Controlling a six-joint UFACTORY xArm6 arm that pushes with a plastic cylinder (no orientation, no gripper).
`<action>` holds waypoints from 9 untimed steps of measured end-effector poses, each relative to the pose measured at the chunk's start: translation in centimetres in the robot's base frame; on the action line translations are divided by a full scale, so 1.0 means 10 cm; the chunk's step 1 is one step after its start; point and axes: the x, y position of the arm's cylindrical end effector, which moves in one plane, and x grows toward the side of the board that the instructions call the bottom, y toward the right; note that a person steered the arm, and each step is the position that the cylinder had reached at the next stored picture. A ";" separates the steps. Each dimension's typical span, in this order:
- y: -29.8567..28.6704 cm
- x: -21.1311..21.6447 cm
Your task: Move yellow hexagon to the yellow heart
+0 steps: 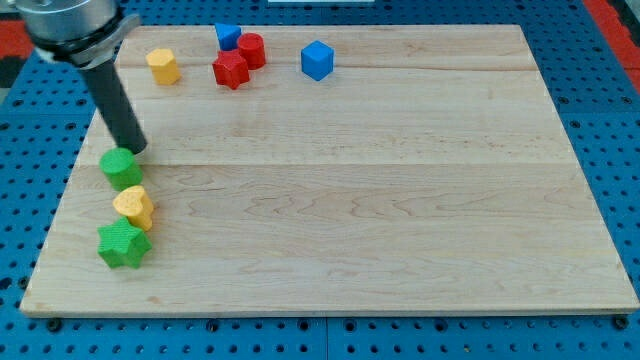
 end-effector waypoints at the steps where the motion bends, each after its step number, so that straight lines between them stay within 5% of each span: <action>1: -0.16 0.15; 3: -0.26 0.36; 6: 0.55 -0.78; 8: 0.59 -1.76; 9: -0.05 -2.01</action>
